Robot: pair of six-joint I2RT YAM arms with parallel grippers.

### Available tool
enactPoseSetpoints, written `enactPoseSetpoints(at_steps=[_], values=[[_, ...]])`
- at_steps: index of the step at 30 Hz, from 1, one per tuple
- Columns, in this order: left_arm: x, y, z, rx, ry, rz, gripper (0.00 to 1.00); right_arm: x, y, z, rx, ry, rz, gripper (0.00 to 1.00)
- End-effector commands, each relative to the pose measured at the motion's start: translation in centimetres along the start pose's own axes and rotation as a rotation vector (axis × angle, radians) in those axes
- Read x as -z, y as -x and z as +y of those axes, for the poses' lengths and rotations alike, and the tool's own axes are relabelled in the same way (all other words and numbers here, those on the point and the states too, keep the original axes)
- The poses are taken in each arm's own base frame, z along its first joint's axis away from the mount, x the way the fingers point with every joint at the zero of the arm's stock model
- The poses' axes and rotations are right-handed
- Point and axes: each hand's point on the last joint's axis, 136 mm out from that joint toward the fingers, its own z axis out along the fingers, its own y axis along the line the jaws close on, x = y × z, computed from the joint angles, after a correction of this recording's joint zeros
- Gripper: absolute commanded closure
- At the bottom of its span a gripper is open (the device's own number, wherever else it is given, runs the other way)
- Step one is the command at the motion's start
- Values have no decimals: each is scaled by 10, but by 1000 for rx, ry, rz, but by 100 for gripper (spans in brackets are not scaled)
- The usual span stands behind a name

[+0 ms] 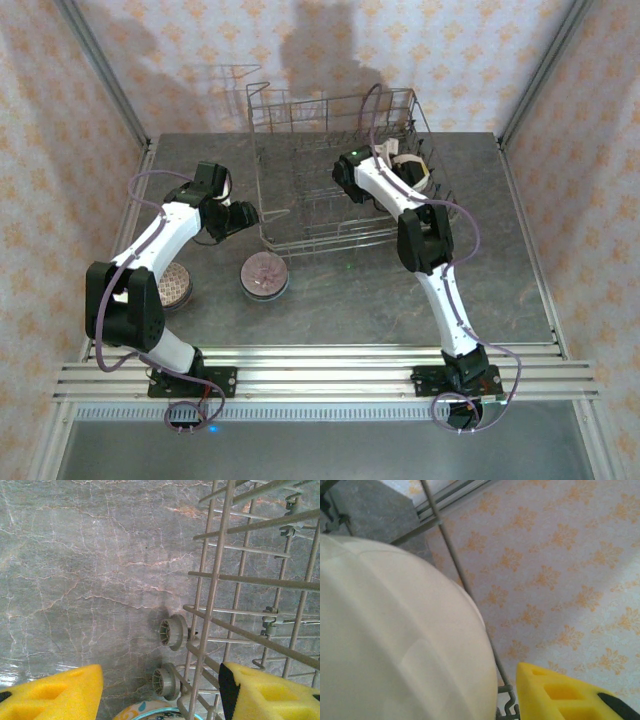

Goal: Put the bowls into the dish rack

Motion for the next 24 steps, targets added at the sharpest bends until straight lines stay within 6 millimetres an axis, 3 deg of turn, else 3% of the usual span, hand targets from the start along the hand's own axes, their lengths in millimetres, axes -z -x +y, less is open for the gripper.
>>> enactPoseSetpoints(at_steps=[1, 13, 24], values=[[5, 2, -22, -8, -84, -27, 36, -3, -5, 1, 73, 19, 30, 57], [0, 9, -31, -18, -96, -29, 36, -1, -1, 25, 53, 228, 115, 35], [-10, 20, -45, -56, -103, -8, 36, 6, 3, 25, 53, 390, 145, 16]])
